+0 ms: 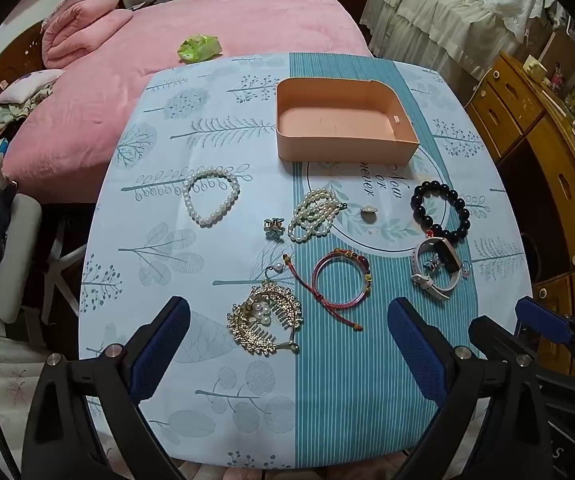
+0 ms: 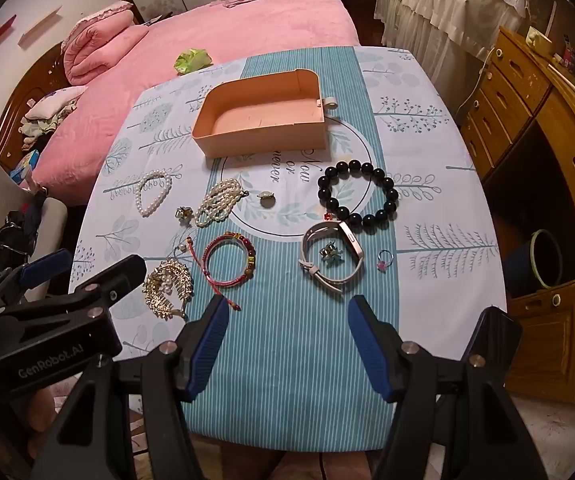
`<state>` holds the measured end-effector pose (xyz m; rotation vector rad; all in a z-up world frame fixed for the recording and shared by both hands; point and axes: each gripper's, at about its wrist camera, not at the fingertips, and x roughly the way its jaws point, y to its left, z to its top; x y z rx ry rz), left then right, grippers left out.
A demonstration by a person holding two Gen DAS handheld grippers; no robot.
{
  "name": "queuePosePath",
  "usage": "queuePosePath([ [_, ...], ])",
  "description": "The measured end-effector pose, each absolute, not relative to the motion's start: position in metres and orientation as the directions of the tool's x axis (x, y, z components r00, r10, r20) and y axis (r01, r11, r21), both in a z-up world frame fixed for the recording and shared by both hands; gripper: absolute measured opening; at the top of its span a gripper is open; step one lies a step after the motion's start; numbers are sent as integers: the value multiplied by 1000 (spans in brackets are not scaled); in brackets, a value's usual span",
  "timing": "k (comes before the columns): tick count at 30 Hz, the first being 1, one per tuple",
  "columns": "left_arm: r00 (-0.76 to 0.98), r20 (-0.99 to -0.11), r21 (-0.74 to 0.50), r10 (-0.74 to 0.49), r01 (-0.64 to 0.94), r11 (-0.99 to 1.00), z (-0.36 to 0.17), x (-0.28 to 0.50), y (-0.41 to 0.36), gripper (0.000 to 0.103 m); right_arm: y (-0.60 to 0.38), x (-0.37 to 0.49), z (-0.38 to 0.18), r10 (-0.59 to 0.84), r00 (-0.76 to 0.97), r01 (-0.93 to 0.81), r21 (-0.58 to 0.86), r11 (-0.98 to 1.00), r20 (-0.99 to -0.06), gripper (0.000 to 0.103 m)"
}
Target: Organize jewelry
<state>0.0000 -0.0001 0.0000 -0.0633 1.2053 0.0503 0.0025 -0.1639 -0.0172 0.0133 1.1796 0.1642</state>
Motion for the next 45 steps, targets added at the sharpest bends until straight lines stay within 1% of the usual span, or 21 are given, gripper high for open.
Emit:
queuePosePath([
  [10,345,-938,-24,3,-72,997,-5,0,5,96,-160,1,-24,144,369,-125,104,987,-918,62],
  [45,336,-942,-20,5,-71,997,-8,-3,3,96,-160,1,-15,169,375,-134,127,983,-911,62],
])
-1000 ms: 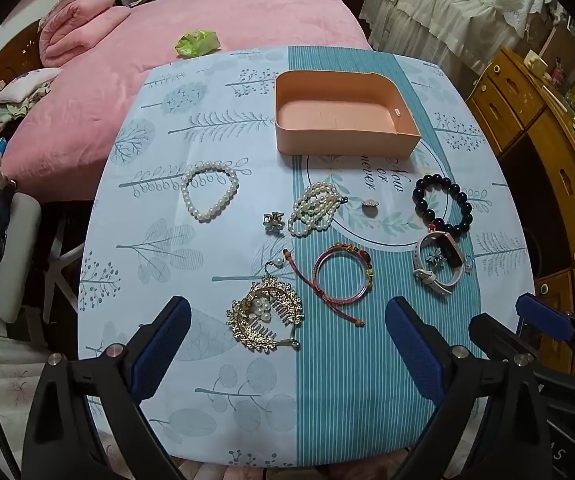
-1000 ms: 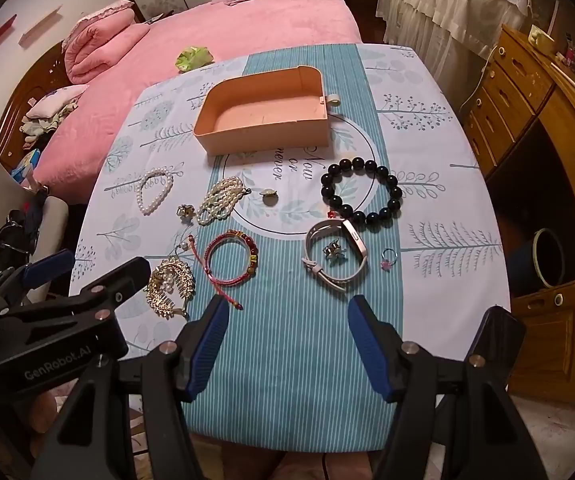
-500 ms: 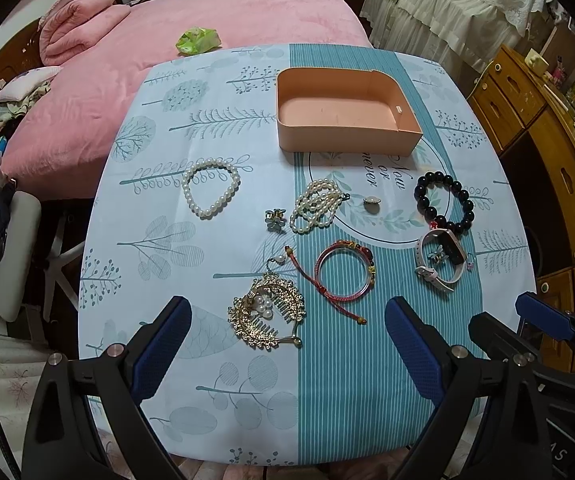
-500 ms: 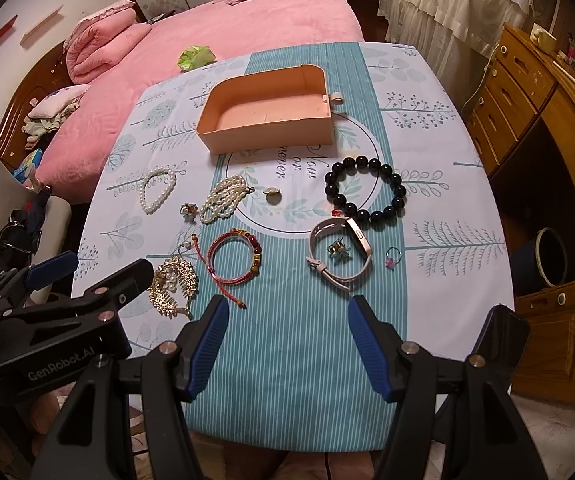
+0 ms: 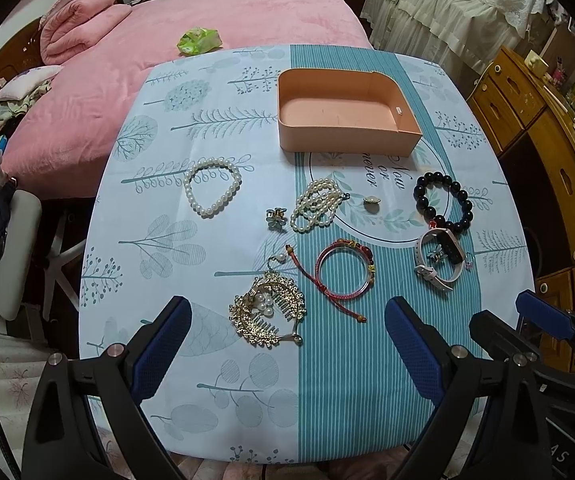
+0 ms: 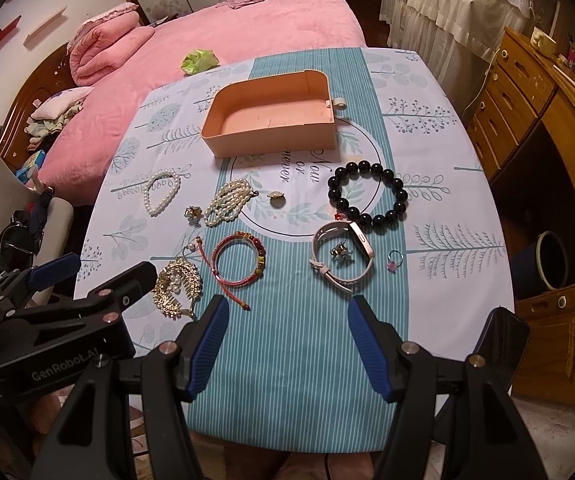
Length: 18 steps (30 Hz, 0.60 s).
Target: Organize jewelry
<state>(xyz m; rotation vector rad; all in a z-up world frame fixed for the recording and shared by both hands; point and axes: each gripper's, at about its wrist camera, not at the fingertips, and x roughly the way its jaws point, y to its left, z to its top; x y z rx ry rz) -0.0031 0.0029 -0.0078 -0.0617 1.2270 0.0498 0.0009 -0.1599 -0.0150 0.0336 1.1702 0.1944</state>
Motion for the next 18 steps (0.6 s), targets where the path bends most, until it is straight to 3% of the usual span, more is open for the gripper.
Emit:
queuePosePath([
  [18,340,-940,-38,-9,-78,996,3,-2,3,96,-159,4,-5,184,391,-150,135,979,-902,62],
])
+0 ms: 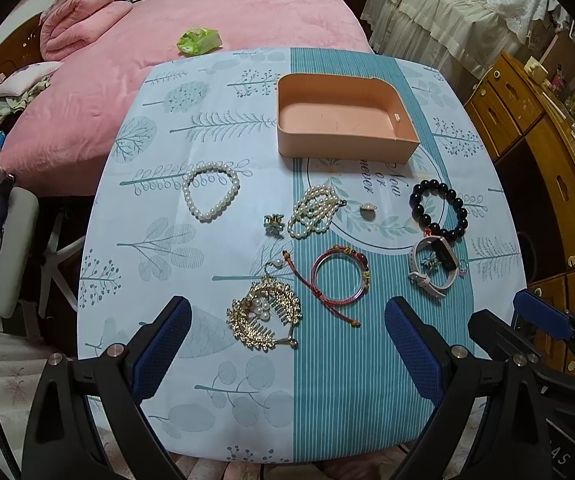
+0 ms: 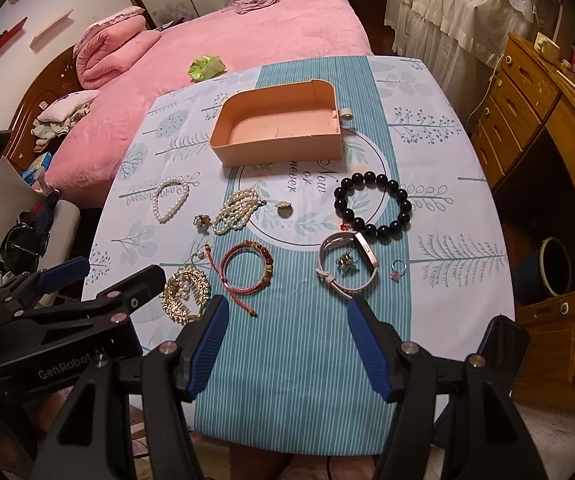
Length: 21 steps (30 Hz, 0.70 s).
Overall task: Organize jewelry
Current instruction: 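Reach the right gripper to the black bead bracelet while the left reaches the white pearl bracelet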
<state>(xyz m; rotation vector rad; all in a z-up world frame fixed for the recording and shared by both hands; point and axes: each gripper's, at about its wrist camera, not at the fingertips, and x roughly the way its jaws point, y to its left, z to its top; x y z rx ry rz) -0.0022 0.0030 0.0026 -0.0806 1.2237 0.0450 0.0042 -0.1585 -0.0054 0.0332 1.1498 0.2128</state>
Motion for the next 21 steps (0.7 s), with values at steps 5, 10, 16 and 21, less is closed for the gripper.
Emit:
queuePosePath([
  [5,376,-927,-44,-12,-77,996,15,4,6,96,-157,9,1,170,415,-156,114,981,-894,62],
  [10,404,-915,-63,-22,-88,994,20,13,16,96,-158,18,6,153,436,-153,94,984,-887,61],
  [16,442,-897,-80,-25,-107,991,20,22,32,96,-164,28,9,148,451,-128,101,987,-880,58],
  [21,441,-897,-102,-36,-128,987,9,35,53,96,-174,42,4,180,431,-109,147,983,-884,47],
])
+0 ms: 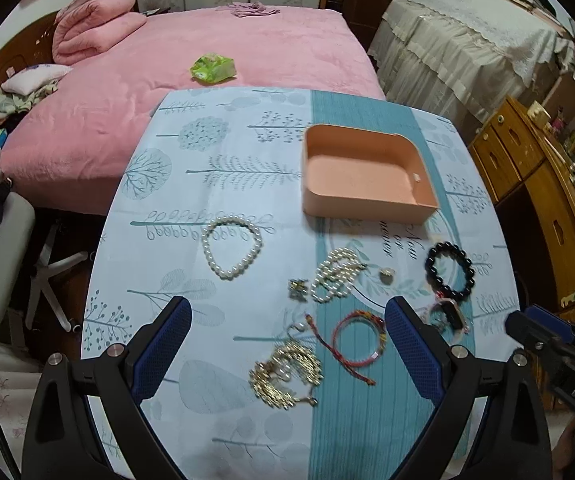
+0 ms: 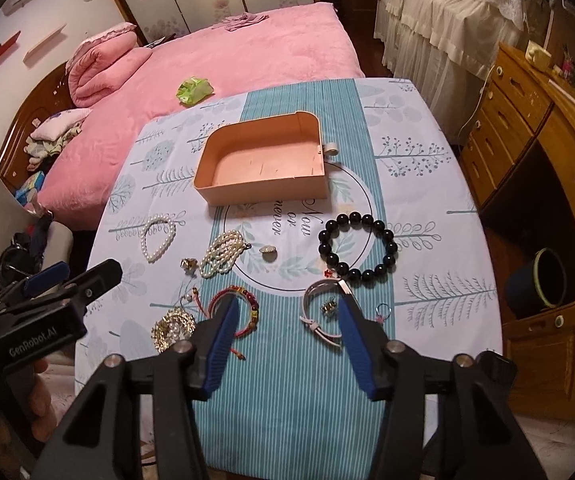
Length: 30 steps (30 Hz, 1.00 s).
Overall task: Organize jewelry
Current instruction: 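Reach the right gripper to the black bead bracelet while the left reaches the white pearl bracelet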
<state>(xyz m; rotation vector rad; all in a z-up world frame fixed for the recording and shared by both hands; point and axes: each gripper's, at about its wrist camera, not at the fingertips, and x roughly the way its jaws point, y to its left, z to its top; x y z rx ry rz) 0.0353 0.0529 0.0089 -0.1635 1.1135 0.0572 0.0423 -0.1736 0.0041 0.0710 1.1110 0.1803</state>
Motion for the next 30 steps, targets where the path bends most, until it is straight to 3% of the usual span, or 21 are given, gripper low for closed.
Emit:
queuePosePath([
  [6,393,-919,-114,-41,-164,980,-16,57,83,96,-187,63,-17,181,391,-69,168,983,-902,39],
  [14,345,-937,-91,-57,-85,992,-52,89,95,95,-201,93,-52,203,319,-32,204,979,-926,34],
  [18,306,-949,-97,-72,-66,993,-74,105,96,80,-202,110,-66,211,293,-49,206,977,-933,34],
  [26,235,-966,-128,-106,-81,988,-112,125,105,80,-196,138,-99,205,223,-100,187,977,-953,34],
  [30,222,-967,-140,-125,-52,989,-121,129,105,69,-190,148,-116,176,195,-128,152,980,-965,34],
])
